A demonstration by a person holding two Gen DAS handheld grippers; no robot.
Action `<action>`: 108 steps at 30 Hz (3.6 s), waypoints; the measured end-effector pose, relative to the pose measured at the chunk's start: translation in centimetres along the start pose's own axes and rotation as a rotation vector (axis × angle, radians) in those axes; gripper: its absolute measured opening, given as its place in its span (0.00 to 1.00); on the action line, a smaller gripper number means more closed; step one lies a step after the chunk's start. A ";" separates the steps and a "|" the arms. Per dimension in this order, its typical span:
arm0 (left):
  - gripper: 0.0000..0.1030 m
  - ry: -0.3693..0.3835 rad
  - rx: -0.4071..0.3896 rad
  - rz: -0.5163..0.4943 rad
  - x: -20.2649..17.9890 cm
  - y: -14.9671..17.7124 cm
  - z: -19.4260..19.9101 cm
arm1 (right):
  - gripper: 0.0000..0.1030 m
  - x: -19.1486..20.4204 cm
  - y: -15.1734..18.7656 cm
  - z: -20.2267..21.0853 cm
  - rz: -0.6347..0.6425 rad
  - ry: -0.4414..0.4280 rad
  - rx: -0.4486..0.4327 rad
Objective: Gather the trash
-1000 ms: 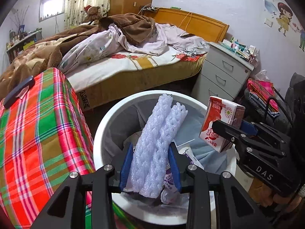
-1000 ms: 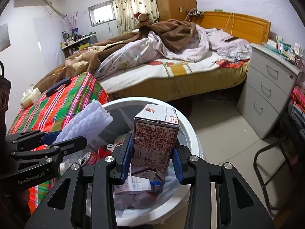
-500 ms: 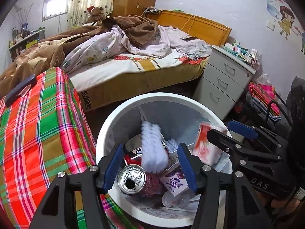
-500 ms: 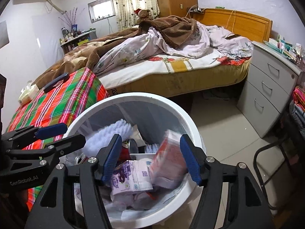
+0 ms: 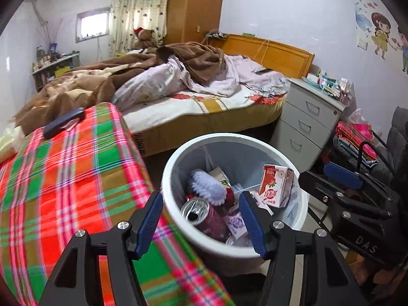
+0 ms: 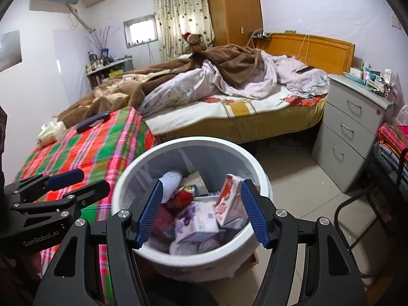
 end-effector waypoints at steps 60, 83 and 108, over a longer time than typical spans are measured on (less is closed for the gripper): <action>0.60 -0.207 -0.192 0.021 0.4 7.8 13.2 | 0.63 3.7 4.6 7.8 0.001 0.090 -0.156; 0.60 -0.209 -0.191 0.025 0.2 8.0 13.5 | 0.63 3.9 4.4 7.9 0.002 0.090 -0.161; 0.60 -0.209 -0.193 0.034 0.7 8.1 13.6 | 0.63 4.2 4.0 8.1 0.009 0.084 -0.166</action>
Point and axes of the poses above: each gripper's, at about its wrist camera, not at the fingertips, and z roughly against the way its jaws point, x to its left, y to its underside, the point moved 9 cm from there along -z, roughly the way its jaws point
